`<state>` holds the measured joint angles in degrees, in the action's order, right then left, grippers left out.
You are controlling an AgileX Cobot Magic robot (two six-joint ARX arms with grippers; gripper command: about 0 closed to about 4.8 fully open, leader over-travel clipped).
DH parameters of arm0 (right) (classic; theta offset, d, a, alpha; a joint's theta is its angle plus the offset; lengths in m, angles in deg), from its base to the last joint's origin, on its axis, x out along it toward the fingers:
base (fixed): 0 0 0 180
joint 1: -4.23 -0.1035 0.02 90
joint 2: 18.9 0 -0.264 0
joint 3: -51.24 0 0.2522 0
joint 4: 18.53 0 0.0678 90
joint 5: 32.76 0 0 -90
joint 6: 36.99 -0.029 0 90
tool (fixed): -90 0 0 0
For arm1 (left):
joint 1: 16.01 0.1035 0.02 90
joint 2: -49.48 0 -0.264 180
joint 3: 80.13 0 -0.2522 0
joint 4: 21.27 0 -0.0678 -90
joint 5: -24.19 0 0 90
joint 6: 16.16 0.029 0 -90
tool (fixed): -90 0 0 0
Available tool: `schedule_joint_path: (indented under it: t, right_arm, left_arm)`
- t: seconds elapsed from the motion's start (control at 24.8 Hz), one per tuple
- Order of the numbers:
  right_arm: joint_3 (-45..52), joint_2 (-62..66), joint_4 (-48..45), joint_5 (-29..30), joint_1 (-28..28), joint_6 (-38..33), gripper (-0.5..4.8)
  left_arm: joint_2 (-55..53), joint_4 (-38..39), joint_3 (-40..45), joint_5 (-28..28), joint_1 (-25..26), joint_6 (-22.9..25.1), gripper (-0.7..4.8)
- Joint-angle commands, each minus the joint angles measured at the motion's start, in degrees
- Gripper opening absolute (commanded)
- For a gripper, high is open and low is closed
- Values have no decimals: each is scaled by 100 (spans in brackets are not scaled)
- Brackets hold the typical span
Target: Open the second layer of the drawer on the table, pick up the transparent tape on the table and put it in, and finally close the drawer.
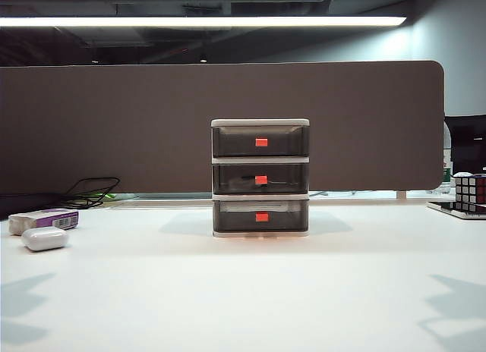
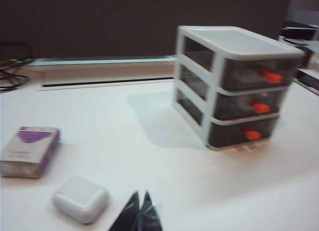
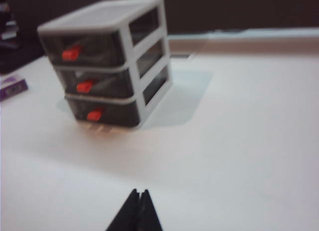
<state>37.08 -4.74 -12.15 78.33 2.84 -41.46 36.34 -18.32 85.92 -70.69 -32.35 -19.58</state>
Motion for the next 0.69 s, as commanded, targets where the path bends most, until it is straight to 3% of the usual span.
schedule_joint_path:
  t: [0.04, 0.12, 0.24, 0.69]
  right_arm:
    - [37, -297, 179, 22, 140, 22, -5]
    - [37, -684, 503, -212, 175, 22, -5]
    - [33, -1427, 1239, -669, 160, 63, -5]
    - [37, -1419, 1150, -1272, 162, 219, -5]
  left_arm:
    - [-7, -33, -22, -564, 522, 17, -6]
    - [-7, -33, -22, -800, 824, 20, -6]
    - [-4, -201, -22, -761, 870, 157, -6]
    - [52, -306, -20, -446, 909, 385, -6]
